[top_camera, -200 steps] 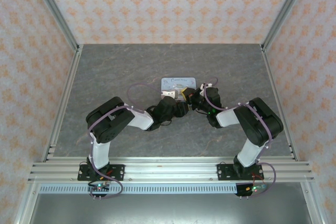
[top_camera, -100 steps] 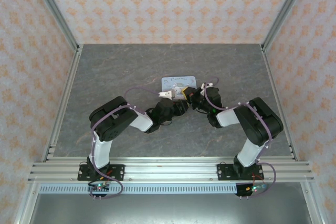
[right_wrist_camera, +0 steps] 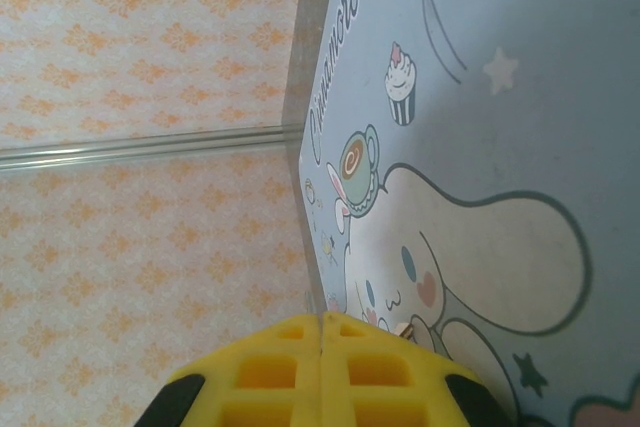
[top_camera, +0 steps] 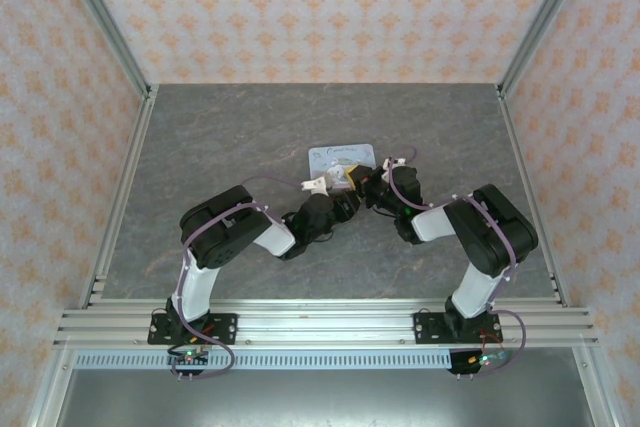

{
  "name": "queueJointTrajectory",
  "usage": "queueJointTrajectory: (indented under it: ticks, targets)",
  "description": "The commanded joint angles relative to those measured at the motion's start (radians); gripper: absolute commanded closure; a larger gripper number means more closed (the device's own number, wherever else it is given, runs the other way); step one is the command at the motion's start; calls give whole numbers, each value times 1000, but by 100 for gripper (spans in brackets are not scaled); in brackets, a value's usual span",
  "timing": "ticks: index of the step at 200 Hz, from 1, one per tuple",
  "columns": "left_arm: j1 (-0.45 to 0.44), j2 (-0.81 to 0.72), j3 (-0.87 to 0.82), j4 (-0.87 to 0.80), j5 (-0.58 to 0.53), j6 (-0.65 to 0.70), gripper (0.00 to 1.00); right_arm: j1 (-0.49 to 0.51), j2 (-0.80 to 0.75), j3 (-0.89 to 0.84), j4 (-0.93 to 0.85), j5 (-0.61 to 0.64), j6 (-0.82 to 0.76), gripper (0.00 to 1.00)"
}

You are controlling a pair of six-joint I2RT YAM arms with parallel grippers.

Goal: Unlock a padlock with a key

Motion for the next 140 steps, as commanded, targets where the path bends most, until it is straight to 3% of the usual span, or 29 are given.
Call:
queueJointTrajectory:
  ticks: [1, 140]
  targets:
    - [-22, 36, -20, -86, -26, -86, 65, 3, 20, -13, -22, -9, 3, 100]
    - [-21, -46, -63, -202, -90, -70, 100, -59, -59, 42, -95, -36, -10, 100]
